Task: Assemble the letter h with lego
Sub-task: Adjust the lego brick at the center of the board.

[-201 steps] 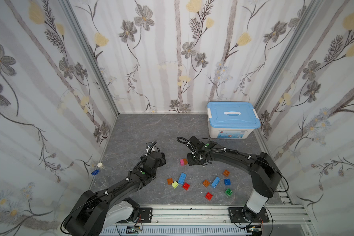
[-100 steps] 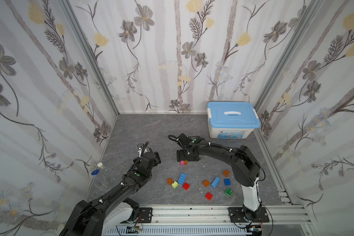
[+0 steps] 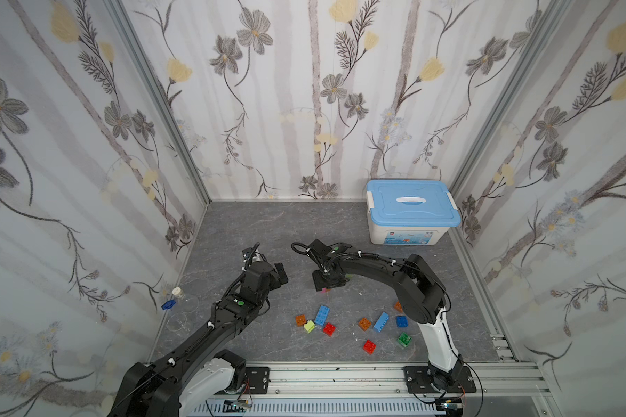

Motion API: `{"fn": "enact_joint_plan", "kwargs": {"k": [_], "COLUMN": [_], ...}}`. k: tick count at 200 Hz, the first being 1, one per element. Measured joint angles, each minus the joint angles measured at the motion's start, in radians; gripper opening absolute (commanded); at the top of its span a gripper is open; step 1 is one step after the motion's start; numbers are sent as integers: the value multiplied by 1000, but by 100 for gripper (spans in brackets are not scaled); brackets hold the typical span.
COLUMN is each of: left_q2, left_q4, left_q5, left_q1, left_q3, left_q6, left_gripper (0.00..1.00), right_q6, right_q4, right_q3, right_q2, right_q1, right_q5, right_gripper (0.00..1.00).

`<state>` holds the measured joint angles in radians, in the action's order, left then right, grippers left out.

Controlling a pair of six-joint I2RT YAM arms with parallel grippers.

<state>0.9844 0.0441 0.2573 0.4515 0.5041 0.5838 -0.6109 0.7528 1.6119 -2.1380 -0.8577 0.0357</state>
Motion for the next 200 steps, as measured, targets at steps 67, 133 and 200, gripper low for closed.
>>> {"fn": "enact_joint_plan", "kwargs": {"k": [67, 133, 200], "left_q2": [-73, -44, 150], "left_q4": [191, 207, 251], "left_q5": [-180, -672, -1124], "left_q1": [-52, -115, -83], "left_q3": [114, 217, 341], "left_q6": [141, 169, 67], "left_gripper": [100, 100, 90], "right_q6": [119, 365, 565], "right_q4": [-93, -410, -570], "right_q3": [-149, -478, -555], "right_q2": [150, 544, 708], "right_q1": [-30, -54, -77], "right_q5": [9, -36, -134], "right_gripper": [39, 40, 40]}}
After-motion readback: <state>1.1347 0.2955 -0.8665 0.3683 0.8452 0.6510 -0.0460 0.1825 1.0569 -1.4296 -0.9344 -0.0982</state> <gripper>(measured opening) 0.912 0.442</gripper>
